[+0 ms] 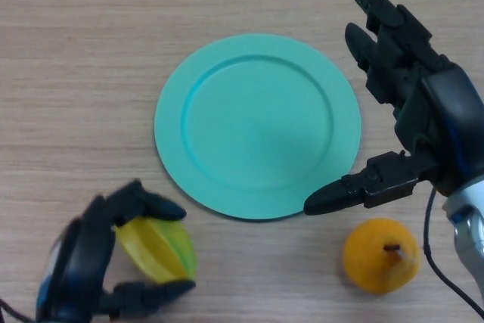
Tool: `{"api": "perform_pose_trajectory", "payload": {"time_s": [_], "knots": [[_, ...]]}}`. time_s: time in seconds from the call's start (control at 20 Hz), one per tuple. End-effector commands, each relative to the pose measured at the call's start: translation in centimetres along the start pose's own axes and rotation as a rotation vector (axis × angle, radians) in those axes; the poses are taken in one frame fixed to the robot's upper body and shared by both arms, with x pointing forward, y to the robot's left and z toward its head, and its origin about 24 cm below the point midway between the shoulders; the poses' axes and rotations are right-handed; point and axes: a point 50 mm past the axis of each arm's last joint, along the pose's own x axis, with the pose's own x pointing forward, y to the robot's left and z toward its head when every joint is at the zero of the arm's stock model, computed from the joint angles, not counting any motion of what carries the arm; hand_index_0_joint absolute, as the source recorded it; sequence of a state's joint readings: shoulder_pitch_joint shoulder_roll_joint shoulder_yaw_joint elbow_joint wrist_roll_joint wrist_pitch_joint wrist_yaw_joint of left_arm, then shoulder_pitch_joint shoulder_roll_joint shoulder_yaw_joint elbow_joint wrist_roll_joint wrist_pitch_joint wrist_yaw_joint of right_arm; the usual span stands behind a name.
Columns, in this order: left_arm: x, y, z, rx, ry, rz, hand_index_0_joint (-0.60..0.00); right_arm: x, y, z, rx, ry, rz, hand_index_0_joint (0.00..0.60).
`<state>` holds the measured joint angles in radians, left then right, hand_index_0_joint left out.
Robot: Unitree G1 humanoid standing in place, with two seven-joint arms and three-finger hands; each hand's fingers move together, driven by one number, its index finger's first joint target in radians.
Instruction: Pick up the yellow starfruit and place it on the plate
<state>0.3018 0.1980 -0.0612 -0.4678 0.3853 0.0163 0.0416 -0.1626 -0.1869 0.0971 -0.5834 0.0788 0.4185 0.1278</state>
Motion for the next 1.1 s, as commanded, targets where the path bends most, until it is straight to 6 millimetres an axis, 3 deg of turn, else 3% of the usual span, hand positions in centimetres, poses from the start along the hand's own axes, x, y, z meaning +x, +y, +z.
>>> {"api": "perform_pose_trajectory", "payload": {"time_s": [0.05,0.15,0.35,0.65,0.75,0.95,1.0,1.05,1.1], "knots": [[0.9,1.9,3.3,0.035,-0.224,0.098,-0.6,-0.3,-0.3,3.1,-0.008,-0.186,-0.011,0.0],[2.3,2.1,4.6,-0.013,-0.296,0.062,-0.6,-0.3,-0.2,3.3,-0.008,-0.185,-0.005,0.0],[7.3,2.6,5.3,0.137,-0.442,0.169,-0.6,-0.3,0.0,3.4,-0.003,-0.211,-0.016,0.0],[11.3,-0.4,4.7,0.218,-0.532,0.018,-0.6,-0.4,-0.1,3.8,-0.016,-0.235,-0.035,0.0],[11.8,-1.3,4.1,0.11,-0.457,-0.09,-0.6,-0.5,-0.1,3.8,-0.014,-0.228,-0.032,0.0],[12.9,-1.3,3.7,-0.14,-0.334,-0.143,-0.6,-0.5,0.0,3.8,-0.019,-0.211,-0.031,0.0],[13.1,-1.8,3.0,-0.147,-0.247,-0.184,-0.55,-0.5,0.0,3.7,-0.023,-0.205,-0.026,0.0],[13.1,-1.8,2.9,-0.146,-0.24,-0.191,-0.45,-0.5,0.0,3.7,-0.023,-0.206,-0.026,0.0],[13.2,-1.9,2.9,-0.142,-0.223,-0.212,-0.299,-0.5,0.1,3.7,-0.025,-0.205,-0.026,0.0]]}}
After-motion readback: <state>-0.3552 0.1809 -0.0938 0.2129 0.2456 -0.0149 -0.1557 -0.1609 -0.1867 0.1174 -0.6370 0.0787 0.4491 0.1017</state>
